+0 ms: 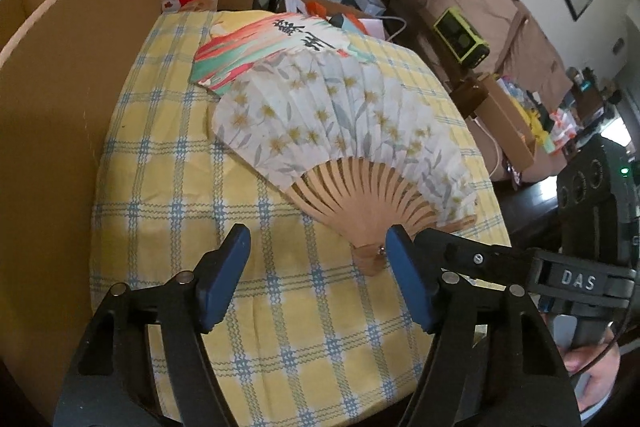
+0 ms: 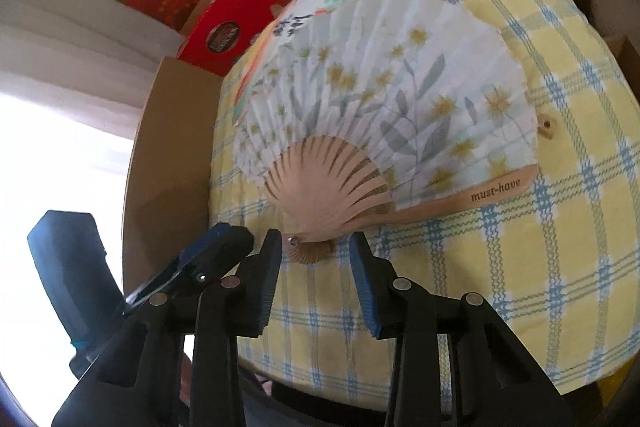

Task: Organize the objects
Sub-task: 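Move both tools back over the table toward the white floral folding fan, then close both tools on the white floral fan's wooden ribs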

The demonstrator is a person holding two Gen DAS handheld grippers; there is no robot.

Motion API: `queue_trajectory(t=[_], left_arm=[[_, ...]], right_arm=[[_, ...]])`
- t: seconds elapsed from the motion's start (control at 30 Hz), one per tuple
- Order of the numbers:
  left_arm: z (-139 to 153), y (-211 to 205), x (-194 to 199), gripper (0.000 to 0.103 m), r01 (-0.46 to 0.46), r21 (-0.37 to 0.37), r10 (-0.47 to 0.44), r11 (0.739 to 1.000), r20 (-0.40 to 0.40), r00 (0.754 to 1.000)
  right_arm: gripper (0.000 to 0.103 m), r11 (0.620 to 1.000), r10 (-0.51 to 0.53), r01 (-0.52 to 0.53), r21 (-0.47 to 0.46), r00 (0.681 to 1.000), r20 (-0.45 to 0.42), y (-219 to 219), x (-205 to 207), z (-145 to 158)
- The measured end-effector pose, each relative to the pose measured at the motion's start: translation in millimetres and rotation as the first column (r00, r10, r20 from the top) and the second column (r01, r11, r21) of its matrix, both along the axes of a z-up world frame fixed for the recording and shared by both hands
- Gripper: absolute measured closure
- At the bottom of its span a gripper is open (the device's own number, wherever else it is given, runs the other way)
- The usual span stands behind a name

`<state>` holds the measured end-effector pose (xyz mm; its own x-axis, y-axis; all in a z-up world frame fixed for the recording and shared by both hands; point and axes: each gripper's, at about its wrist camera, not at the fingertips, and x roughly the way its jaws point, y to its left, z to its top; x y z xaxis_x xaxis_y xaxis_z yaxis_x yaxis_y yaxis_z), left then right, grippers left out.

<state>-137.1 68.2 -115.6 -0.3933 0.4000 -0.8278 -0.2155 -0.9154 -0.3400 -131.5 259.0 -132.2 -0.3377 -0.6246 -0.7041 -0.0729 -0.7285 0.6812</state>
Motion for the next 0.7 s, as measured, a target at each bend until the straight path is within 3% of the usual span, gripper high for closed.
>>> queue_trajectory(t=[0.43,0.7], left_arm=[[-19.7,11.2,-11.9,0.043,0.028,0.03,-0.03,0.999,0.064,0.997],[-19.2,21.5,-16.3,0.043,0.051,0.028,-0.053,0.998,0.069,0.996]], right_arm=[[0.084,0.988,-0.155,0.154,-0.03,0.988,-0.01,7.7,-3.4,-9.6],[0.084,0.959,-0.274,0.27,-0.085,0.961,-0.031,17.1,-1.6,-8.5]])
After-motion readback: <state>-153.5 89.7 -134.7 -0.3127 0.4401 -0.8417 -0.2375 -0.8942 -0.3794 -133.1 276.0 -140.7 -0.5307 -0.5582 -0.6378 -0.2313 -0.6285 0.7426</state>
